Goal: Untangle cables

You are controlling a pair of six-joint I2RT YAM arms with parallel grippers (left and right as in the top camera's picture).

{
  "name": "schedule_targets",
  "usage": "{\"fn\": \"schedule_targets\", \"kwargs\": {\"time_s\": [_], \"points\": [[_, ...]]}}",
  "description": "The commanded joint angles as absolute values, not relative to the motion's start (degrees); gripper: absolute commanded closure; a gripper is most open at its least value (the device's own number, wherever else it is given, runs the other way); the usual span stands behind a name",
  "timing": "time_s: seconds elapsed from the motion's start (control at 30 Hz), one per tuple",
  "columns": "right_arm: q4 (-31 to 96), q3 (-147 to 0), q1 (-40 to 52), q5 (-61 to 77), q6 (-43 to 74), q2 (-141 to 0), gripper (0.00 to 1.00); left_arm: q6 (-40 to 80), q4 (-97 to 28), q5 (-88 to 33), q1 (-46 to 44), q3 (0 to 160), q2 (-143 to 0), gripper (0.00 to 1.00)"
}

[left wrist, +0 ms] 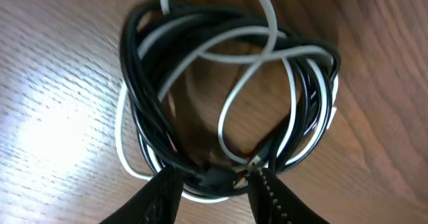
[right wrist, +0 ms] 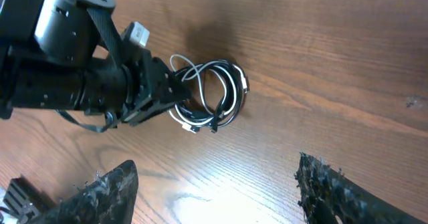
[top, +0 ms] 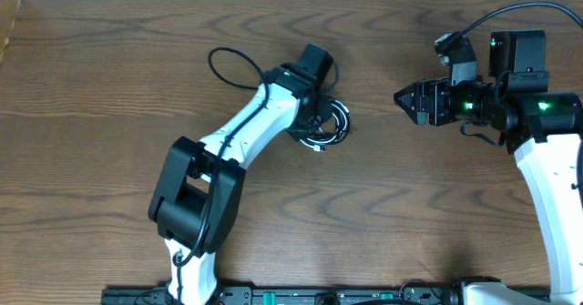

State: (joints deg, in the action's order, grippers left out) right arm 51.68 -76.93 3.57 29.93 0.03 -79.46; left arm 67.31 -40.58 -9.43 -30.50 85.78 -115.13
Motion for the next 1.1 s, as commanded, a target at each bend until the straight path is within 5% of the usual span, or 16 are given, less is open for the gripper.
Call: {"fn": "schedule_targets", "kwargs": {"time_s": [0.0, 1.07], "points": [[52.1, -76.4, 3.9, 29.9, 0.6, -79.5, 0.27, 68.3, -41.0, -6.5, -30.9, 85.5, -116.9, 0.62], [52.2, -76.4, 4.2, 28.6, 0.6, -79.5, 0.25, 65.4, -51.7, -4.9, -26.5, 90.0, -116.7, 0.78]]}}
